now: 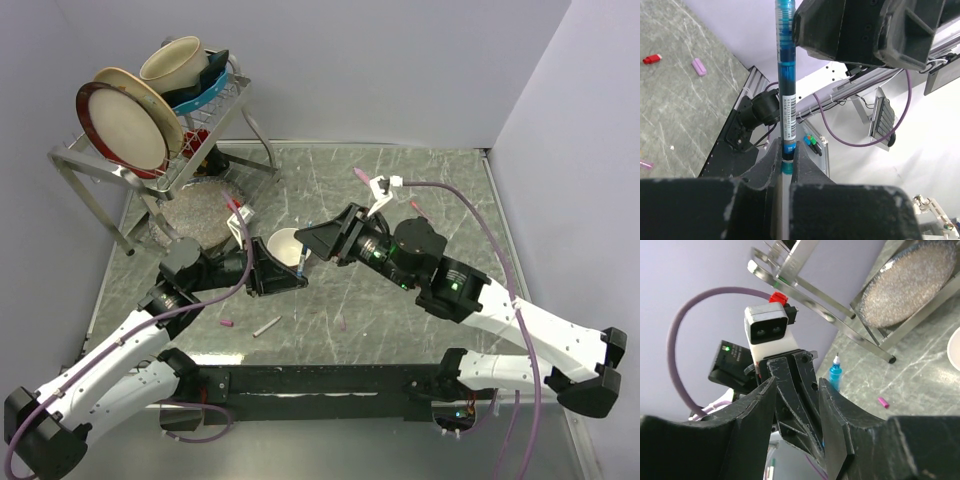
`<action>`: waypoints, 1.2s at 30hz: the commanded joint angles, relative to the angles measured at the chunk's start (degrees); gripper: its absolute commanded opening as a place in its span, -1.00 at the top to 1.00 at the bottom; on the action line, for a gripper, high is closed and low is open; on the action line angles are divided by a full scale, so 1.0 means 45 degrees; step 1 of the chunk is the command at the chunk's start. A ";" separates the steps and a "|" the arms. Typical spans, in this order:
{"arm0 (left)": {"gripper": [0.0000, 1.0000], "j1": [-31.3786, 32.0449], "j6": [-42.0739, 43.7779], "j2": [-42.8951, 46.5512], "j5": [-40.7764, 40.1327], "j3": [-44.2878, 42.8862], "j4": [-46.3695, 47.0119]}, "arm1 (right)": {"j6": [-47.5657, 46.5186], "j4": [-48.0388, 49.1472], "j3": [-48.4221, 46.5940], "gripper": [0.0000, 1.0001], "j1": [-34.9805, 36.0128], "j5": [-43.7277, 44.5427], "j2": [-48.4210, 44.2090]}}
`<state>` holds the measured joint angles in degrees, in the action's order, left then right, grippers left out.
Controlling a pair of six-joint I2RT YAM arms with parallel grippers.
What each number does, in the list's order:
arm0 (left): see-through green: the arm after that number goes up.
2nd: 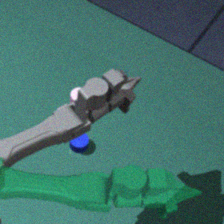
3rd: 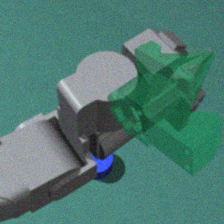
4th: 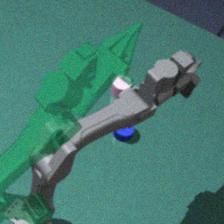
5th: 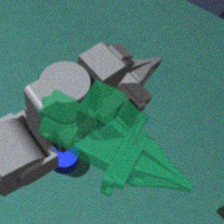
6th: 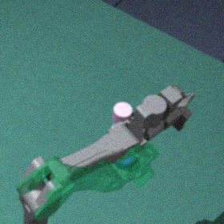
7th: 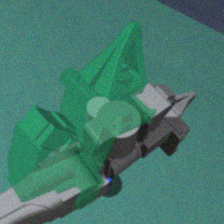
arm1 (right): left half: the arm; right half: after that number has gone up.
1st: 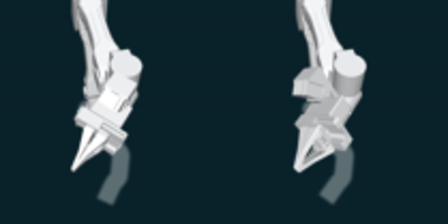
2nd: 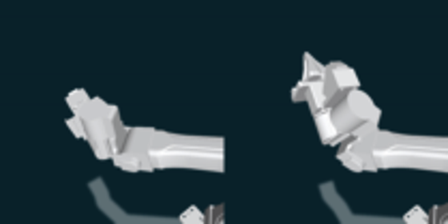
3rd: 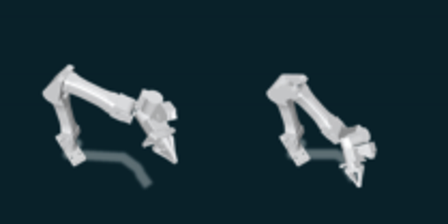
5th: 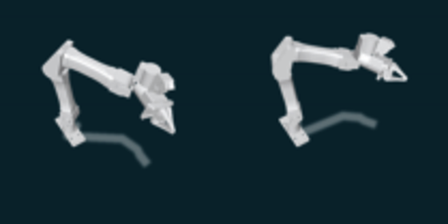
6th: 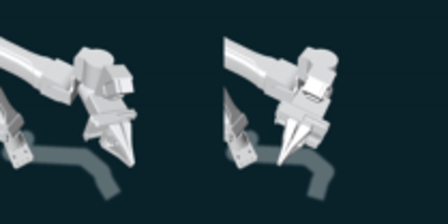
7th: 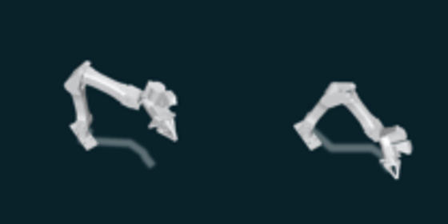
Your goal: Insert the pens into the pen caps
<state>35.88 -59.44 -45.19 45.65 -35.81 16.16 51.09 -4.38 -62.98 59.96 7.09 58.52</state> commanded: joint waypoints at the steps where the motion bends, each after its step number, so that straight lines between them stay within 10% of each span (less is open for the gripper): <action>1: 0.98 0.0054 0.0279 0.0296 0.0267 -0.0206 0.0354 | -0.0279 -0.1132 -0.0828 0.05 -0.0083 0.0532 0.0315; 24: 0.98 0.0054 0.0475 0.0472 -0.0242 -0.0460 -0.0272 | -0.0474 -0.3128 -0.2098 -0.11 -0.0083 0.1393 0.1096; 32: 0.91 0.0054 0.0474 0.0413 0.0012 -0.0576 -0.0290 | -0.0844 -0.1683 -0.1610 0.73 -0.0161 0.0225 0.1253; 36: 0.14 0.0054 0.0319 0.0296 -0.0592 -0.0674 -0.0331 | -0.0885 -0.1254 -0.1260 1.00 -0.0161 -0.0383 0.1136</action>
<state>35.88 -57.21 -43.75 43.70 -36.40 11.79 48.05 -15.22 -69.28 59.61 8.40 64.14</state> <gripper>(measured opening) 0.304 0.041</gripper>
